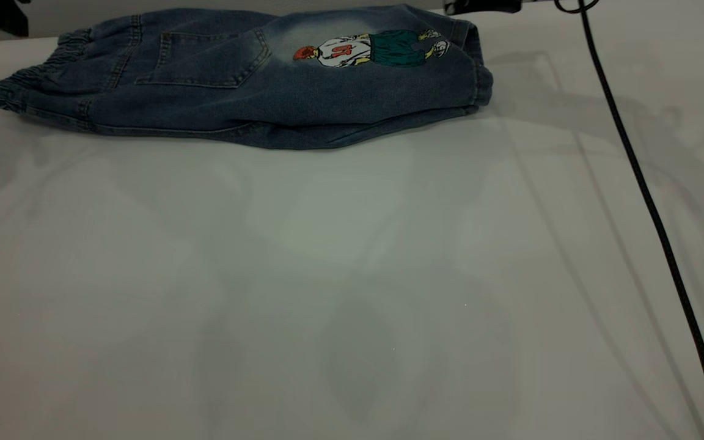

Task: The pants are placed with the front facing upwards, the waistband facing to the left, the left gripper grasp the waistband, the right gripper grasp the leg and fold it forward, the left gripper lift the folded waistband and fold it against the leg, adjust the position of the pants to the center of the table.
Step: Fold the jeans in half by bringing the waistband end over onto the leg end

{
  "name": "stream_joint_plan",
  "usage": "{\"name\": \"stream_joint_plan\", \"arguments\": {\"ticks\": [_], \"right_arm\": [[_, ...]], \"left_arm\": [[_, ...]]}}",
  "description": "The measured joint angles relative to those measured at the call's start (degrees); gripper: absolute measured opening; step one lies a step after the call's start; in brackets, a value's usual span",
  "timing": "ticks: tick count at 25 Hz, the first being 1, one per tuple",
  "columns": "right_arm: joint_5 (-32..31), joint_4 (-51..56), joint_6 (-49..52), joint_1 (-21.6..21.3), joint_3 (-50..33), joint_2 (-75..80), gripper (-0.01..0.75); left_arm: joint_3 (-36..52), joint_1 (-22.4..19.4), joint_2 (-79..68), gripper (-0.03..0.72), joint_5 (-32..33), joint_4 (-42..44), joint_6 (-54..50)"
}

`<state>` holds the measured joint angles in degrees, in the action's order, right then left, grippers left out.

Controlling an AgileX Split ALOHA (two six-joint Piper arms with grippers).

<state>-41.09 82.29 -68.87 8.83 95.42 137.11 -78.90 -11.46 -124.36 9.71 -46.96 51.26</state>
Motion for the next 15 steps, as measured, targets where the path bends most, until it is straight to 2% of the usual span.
{"name": "stream_joint_plan", "arguments": {"ticks": [3,9,13,15], "right_arm": [[-0.28,-5.53,5.42,1.42,2.25,0.0,0.459],[-4.79,-22.56,22.83,2.78,11.98,0.0,0.459],[-9.29,-35.45,35.6,4.85,20.12,0.0,0.459],[-10.86,-41.72,41.78,6.23,23.73,0.0,0.459]], "left_arm": [[-2.27,-2.91,0.0,0.363,4.82,0.61,-4.16],[-9.22,-10.33,-0.05,0.363,20.9,0.73,-10.97],[-10.6,-13.12,-0.3,0.363,28.74,0.79,-11.8],[-10.6,-13.46,-0.72,0.363,30.2,0.81,-11.8]]}}
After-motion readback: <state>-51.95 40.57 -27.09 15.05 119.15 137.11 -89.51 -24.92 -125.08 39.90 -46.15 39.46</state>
